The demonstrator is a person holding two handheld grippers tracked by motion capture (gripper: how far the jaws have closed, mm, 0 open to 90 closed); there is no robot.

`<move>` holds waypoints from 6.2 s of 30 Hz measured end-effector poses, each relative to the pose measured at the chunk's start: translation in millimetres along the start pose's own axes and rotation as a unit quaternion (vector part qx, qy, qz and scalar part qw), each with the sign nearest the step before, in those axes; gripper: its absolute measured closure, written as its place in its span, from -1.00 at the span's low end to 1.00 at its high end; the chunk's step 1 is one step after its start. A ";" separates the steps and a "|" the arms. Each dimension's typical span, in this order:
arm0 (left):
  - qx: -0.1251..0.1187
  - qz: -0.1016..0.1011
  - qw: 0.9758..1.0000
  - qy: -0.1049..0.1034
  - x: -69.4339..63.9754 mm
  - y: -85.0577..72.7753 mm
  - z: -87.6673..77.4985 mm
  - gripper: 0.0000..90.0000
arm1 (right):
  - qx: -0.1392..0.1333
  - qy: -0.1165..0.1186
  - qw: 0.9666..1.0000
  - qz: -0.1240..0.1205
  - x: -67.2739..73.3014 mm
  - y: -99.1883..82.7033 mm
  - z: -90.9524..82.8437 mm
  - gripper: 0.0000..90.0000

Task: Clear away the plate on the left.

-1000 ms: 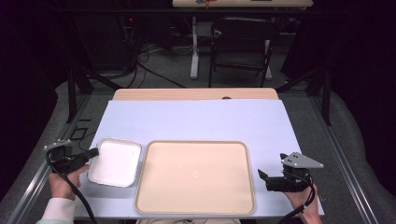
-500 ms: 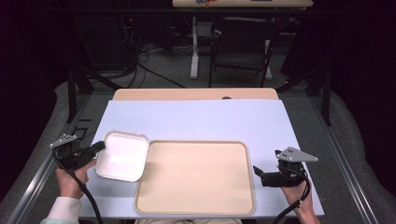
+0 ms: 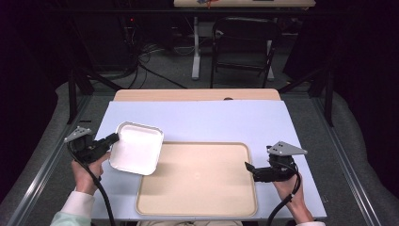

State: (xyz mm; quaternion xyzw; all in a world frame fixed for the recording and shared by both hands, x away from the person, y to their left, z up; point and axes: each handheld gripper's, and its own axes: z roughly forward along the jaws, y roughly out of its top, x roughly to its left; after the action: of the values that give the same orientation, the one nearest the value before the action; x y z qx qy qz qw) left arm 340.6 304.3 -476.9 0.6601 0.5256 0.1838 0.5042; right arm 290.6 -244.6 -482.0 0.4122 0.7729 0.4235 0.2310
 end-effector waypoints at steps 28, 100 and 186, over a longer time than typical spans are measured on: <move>-0.034 0.032 0.998 -0.050 -74.7 7.4 40.1 0.96 | -0.035 0.071 0.996 -0.028 55.6 51.8 43.7 -0.86; 0.083 0.012 0.978 -0.194 -112.2 -26.4 43.2 0.88 | 0.046 0.163 0.982 0.086 63.7 57.6 59.1 0.77; 0.175 0.043 0.971 -0.154 -104.8 -47.8 79.3 0.80 | 0.166 0.146 0.975 0.040 58.8 32.5 107.6 0.59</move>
State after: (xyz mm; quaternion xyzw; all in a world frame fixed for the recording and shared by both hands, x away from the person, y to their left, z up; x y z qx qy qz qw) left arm 337.7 171.8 -521.4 0.7807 0.4362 0.0064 0.4474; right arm 348.4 -135.9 -512.6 0.4090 0.8407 0.3539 0.0277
